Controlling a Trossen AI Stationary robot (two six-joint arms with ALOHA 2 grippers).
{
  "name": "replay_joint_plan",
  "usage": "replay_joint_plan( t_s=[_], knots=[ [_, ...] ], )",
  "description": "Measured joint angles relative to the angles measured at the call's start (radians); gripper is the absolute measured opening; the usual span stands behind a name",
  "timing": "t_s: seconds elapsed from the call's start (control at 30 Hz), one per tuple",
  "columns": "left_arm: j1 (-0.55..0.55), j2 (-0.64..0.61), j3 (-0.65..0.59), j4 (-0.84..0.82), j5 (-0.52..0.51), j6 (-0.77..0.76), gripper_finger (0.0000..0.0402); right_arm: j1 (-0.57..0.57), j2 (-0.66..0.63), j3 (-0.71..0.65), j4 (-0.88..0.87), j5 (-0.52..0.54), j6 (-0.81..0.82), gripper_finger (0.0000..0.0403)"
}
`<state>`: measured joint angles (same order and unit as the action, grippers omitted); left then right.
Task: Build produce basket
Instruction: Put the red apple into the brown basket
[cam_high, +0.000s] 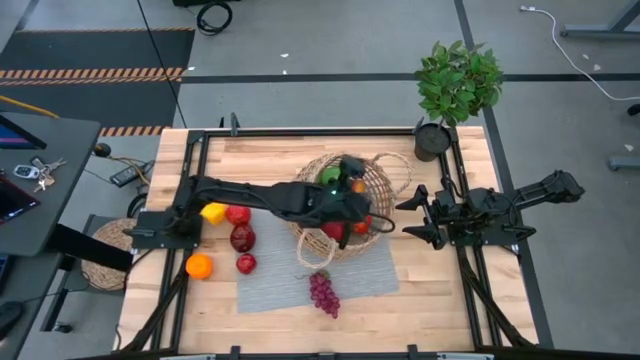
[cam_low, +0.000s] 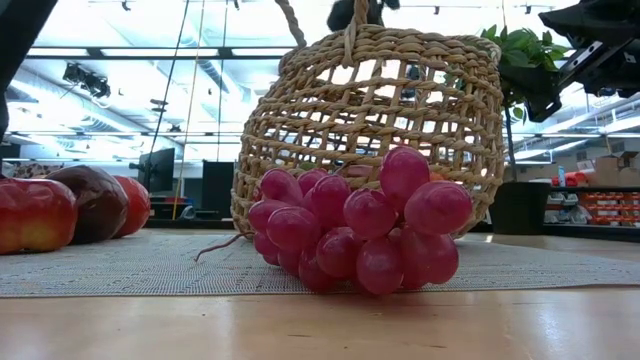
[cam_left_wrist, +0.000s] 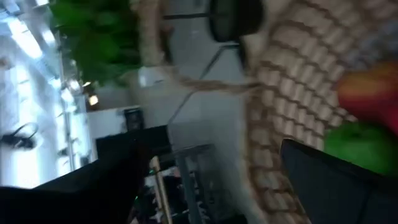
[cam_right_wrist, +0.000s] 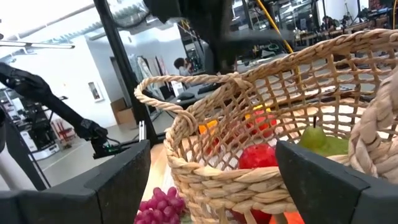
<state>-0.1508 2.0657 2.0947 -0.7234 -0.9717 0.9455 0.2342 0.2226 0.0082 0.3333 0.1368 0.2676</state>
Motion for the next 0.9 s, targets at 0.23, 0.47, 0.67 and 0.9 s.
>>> replay_joint_plan(
  t_s=[0.23, 0.47, 0.67, 0.9],
  knots=[
    [-0.04, -0.09, 0.0, -0.096, -0.126, -0.183, 0.0375, 0.0, 0.0, 0.0, 0.01, 0.0, 0.0, 0.0348],
    [-0.034, -0.163, 0.0, -0.516, -0.142, -0.701, 0.0375, 0.0, 0.004, 0.0, 0.019, 0.0, 0.0, 0.0348],
    [-0.015, -0.185, -0.012, -0.845, -0.079, -1.131, 0.0375, 0.0, 0.016, 0.0, 0.035, 0.0, 0.0, 0.0348],
    [-0.057, -0.279, -0.168, -0.845, -0.006, -1.298, 0.0375, 0.0, 0.027, 0.0, 0.039, 0.0, 0.0, 0.0348]
  ],
)
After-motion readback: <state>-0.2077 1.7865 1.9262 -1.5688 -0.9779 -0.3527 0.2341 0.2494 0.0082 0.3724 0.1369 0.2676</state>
